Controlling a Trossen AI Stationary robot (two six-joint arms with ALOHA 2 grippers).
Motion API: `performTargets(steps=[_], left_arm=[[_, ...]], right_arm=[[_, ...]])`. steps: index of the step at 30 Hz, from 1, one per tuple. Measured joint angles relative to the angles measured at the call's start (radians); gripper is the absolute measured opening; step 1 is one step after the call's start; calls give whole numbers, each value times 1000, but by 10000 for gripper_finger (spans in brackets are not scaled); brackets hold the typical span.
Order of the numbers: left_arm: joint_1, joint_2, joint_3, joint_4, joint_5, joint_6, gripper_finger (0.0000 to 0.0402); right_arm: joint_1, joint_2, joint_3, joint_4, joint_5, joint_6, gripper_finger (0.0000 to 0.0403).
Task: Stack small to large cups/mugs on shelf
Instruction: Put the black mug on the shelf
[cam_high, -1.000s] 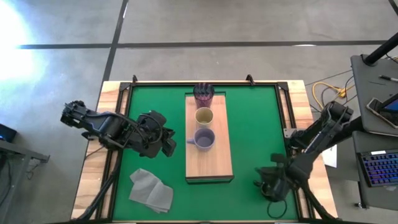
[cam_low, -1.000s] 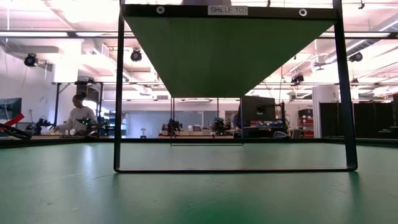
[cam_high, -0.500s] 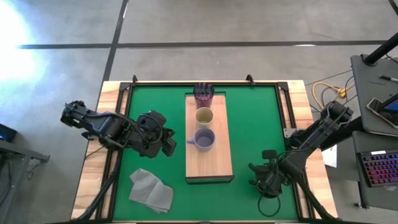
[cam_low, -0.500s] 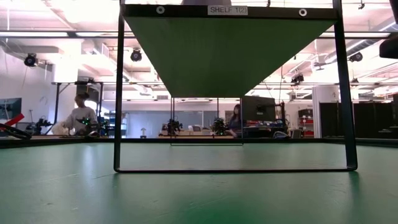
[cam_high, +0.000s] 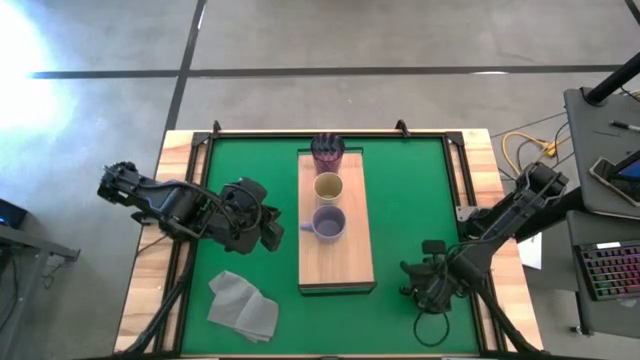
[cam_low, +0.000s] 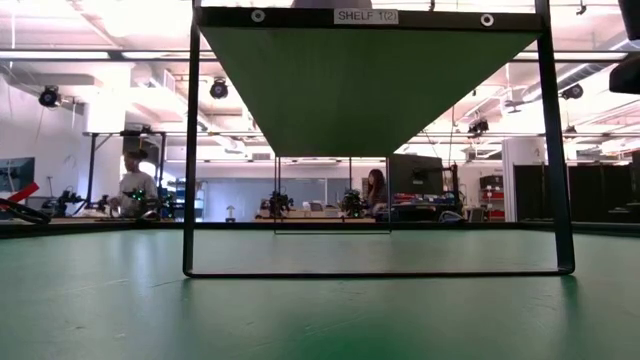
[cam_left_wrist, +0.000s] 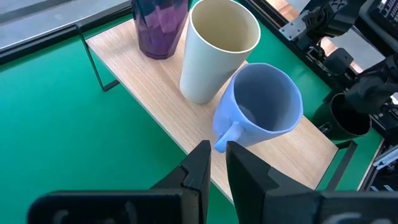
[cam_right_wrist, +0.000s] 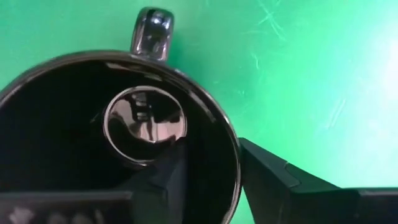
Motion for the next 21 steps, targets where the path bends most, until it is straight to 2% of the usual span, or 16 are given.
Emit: performTargets(steps=[6, 9, 11, 16, 21], left_arm=[[0, 0, 0, -1, 0, 1, 37], [0, 0, 0, -1, -1, 1, 37], [0, 0, 0, -1, 0, 1, 37], [0, 0, 0, -1, -1, 2, 37], [0, 0, -7, -1, -1, 34, 37]], right_arm=[[0, -56, 11, -2, 32, 103, 140], [0, -102, 31, -29, 40, 211, 141], [0, -138, 40, -74, 39, 363, 141], [15, -236, 35, -190, -15, 897, 141], [101, -277, 28, -200, -10, 1215, 141]])
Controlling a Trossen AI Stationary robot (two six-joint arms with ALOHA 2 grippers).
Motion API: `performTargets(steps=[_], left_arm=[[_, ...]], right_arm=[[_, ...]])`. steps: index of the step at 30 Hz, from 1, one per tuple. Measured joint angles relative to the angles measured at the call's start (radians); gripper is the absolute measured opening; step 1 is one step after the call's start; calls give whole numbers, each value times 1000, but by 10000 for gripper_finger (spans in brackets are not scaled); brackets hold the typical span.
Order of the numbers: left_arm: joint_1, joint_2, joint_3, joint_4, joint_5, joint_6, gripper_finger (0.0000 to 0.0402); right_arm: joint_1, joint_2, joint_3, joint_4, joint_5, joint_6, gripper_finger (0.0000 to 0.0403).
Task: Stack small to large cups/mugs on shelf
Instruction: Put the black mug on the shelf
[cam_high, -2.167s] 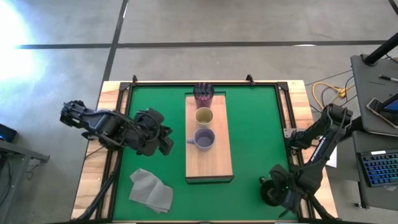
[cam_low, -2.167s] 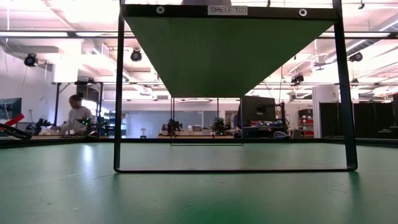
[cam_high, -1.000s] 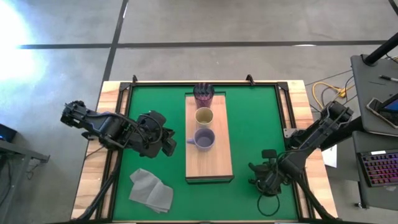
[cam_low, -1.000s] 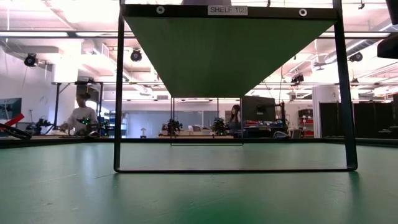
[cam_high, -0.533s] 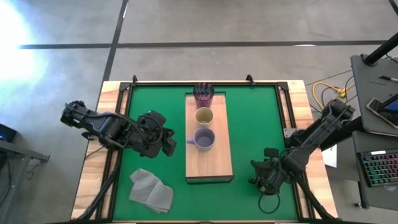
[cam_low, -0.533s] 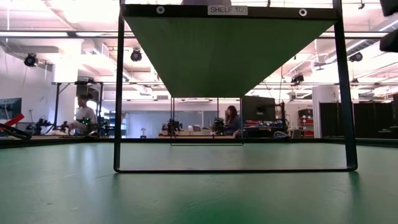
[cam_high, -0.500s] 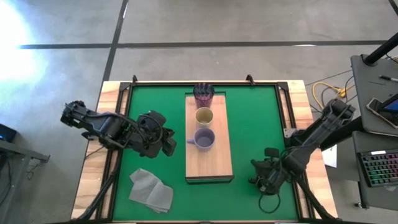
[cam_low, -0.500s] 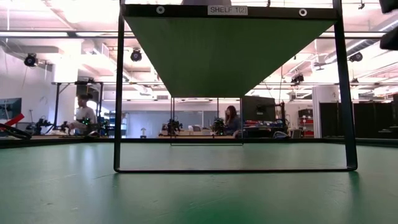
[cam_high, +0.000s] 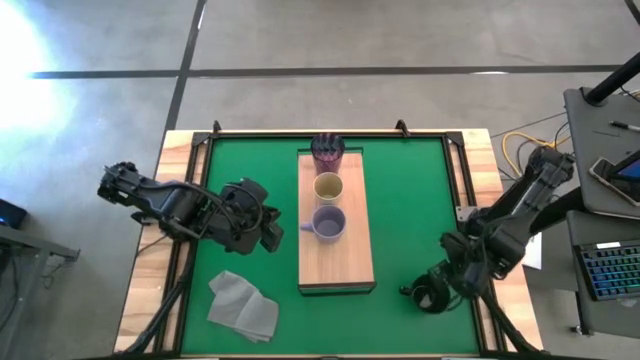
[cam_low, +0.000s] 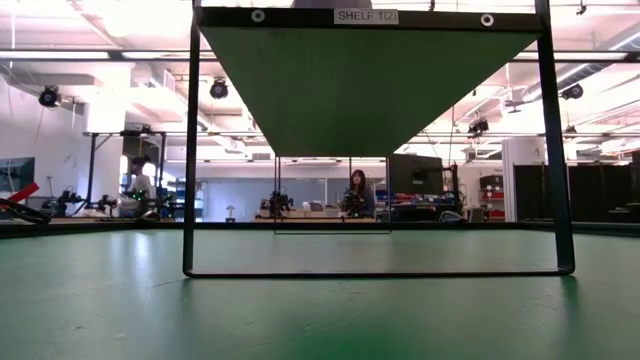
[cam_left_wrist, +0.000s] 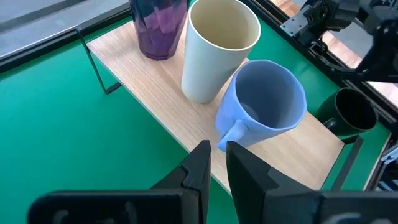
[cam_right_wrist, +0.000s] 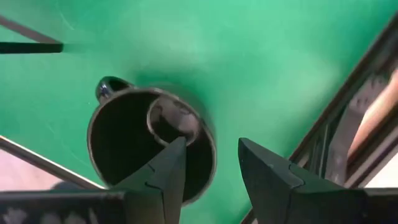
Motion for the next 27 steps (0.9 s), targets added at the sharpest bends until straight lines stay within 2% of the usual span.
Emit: performTargets(steps=[5, 7, 17, 27], left_arm=[[0, -1, -23, -1, 0, 2, 37], [0, -3, -32, -1, 0, 1, 37], [0, -5, -44, 1, 2, -5, 37], [0, -10, -42, 19, 2, -6, 37]], right_arm=[[106, 38, 0, 6, -5, 205, 141], [127, 59, -1, 21, -17, 236, 141], [136, 186, 8, 91, -34, 239, 141], [138, 247, -2, 99, -30, 233, 138]])
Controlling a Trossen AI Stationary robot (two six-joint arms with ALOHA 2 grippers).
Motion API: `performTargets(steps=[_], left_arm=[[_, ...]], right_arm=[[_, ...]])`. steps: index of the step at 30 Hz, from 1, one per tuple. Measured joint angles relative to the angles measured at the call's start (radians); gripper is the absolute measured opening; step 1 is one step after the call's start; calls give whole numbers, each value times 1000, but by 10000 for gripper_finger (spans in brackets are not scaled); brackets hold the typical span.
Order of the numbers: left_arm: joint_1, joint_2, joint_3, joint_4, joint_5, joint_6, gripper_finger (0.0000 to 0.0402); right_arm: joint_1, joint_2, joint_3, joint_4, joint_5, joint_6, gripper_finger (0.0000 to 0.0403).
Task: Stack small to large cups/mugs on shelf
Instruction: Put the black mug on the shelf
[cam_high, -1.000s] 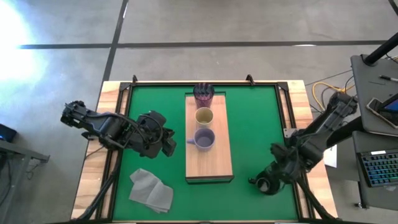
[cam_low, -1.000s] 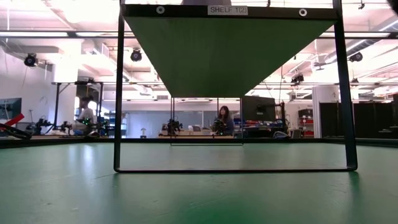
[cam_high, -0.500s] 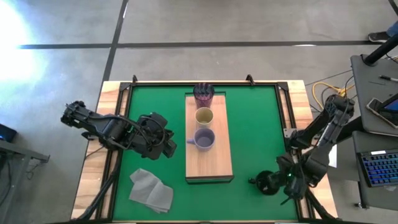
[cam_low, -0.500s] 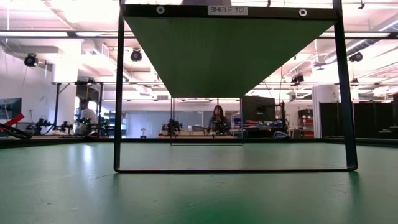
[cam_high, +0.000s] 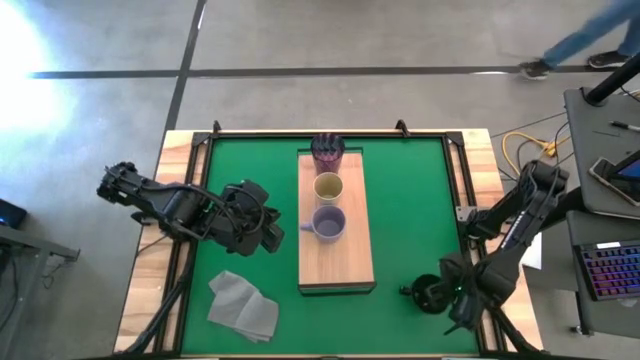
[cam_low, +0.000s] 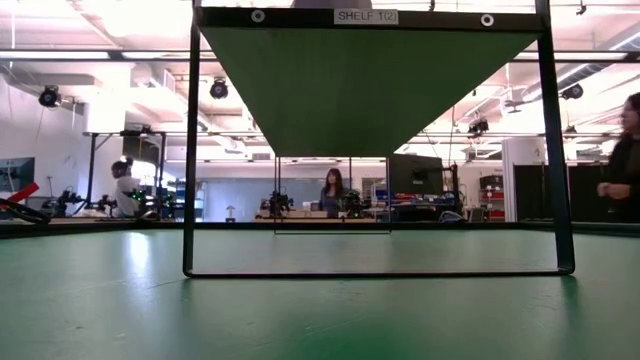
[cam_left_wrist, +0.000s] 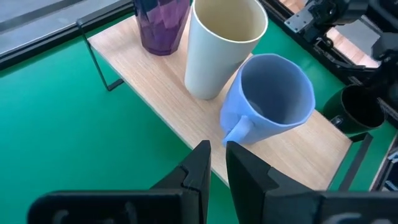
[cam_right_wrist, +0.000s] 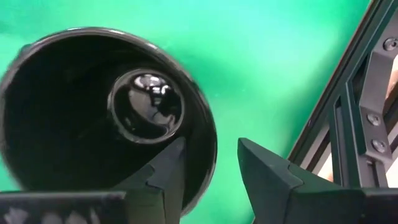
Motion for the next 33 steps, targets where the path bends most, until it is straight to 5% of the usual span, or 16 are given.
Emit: performTargets(steps=[10, 19, 33], left_arm=[[0, 0, -2, 6, 0, 0, 37], [0, 0, -2, 6, 0, 7, 37], [0, 0, -2, 6, -1, 9, 37]], right_arm=[[-3, 16, -51, 58, 0, 4, 117], [-4, 12, -53, 68, 6, -15, 20], [-12, -114, 38, 26, -26, -31, 15]])
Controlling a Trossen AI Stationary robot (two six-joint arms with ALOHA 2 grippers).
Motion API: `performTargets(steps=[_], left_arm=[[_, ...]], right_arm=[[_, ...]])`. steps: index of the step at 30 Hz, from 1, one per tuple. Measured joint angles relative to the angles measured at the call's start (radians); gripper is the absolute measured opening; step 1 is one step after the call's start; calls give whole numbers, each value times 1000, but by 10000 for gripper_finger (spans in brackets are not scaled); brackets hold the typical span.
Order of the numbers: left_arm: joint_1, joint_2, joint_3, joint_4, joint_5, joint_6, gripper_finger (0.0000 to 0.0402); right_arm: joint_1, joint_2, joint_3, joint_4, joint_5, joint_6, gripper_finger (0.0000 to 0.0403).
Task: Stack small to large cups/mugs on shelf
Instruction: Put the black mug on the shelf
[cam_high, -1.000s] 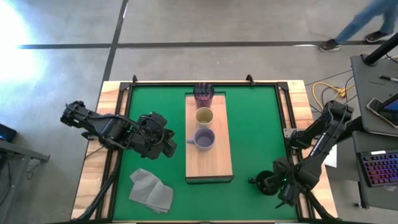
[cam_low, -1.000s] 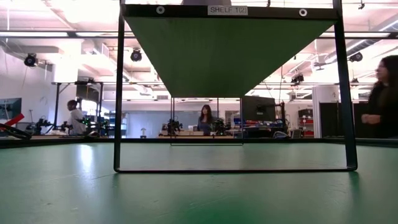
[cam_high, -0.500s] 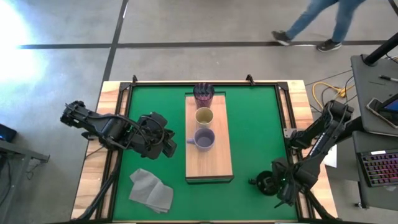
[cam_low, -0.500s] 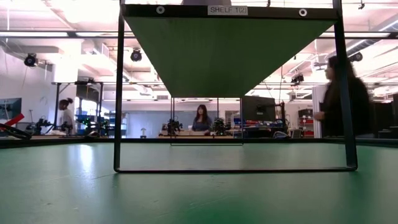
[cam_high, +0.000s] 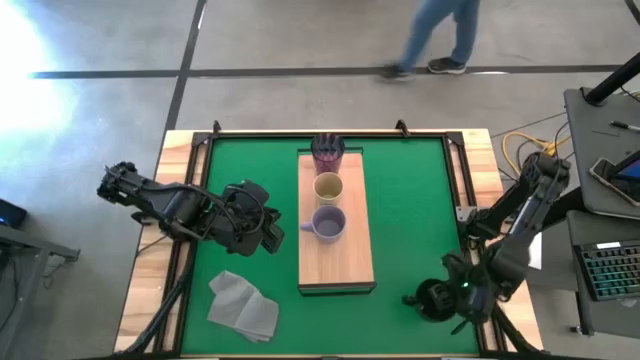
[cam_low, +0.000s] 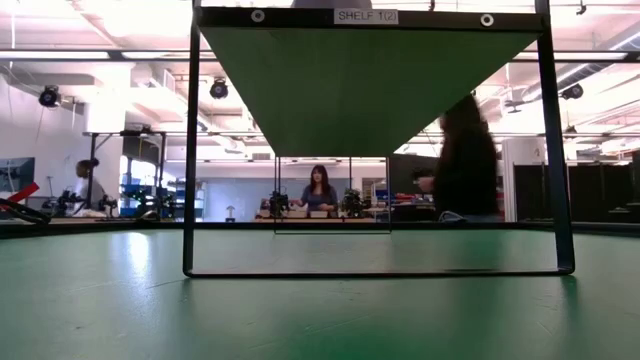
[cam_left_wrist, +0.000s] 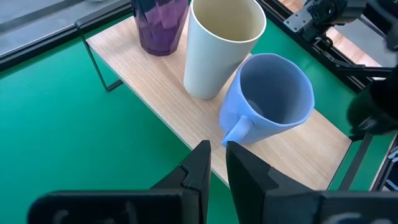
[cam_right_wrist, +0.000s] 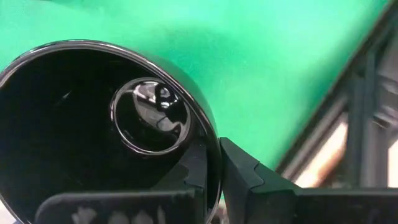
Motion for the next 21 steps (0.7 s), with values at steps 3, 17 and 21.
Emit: performTargets(steps=[3, 17, 21], left_arm=[[0, 0, -4, 0, 0, 0, 37], [0, 0, -18, -7, -13, 24, 37], [0, 0, -18, -8, -12, 26, 37]], right_arm=[[-8, -22, 112, -138, 2, -6, 14], [-129, 59, 544, -483, 192, -154, 14], [-218, 100, 628, -477, 219, -296, 13]])
